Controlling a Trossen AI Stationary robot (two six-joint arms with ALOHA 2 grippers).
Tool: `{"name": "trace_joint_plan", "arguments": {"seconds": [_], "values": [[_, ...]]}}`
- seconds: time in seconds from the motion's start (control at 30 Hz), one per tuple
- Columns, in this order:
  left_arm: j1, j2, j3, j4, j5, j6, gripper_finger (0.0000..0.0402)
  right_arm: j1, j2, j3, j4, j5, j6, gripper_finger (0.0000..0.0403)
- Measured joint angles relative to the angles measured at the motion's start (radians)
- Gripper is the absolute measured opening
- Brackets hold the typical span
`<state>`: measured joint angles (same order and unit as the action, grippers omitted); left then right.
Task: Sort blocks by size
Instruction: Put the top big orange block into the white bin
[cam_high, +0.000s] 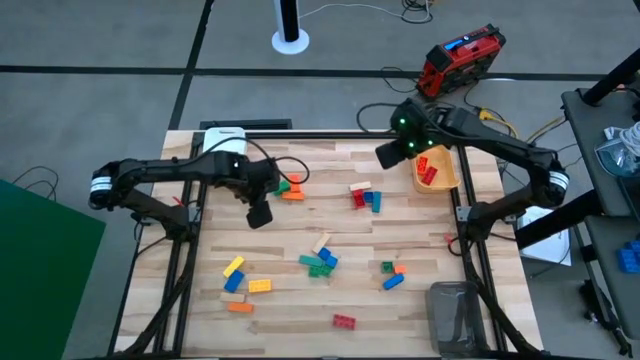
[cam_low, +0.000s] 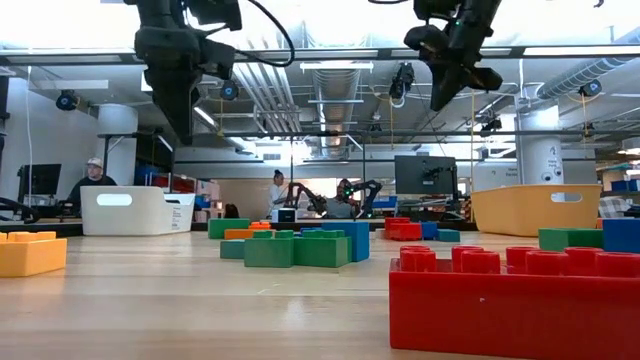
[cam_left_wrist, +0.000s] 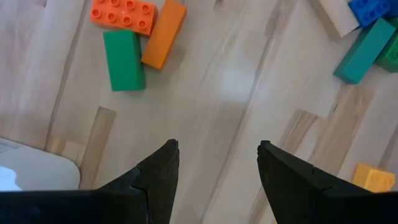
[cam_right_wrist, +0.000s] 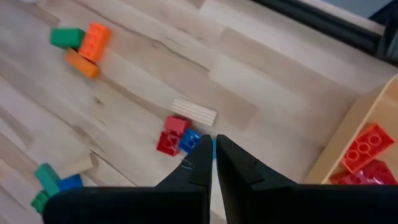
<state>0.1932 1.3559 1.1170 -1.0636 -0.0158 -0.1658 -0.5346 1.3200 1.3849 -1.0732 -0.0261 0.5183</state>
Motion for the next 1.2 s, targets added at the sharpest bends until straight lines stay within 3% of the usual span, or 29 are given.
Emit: {"name": "trace_joint_plan", "arguments": {"seconds": [0.47, 1.2], "values": [[0.0, -0.103, -0.134, 0.114, -0.001, -0.016, 0.0194, 0.0, 0.019, -0.01, -0.075, 0.0, -0.017, 0.0013], [0.008, -0.058, -0.143, 0.239, -0.028, 0.056, 0.0194, 0.0, 0.016, -0.011, -0.074, 0.0, -0.018, 0.0013]]}}
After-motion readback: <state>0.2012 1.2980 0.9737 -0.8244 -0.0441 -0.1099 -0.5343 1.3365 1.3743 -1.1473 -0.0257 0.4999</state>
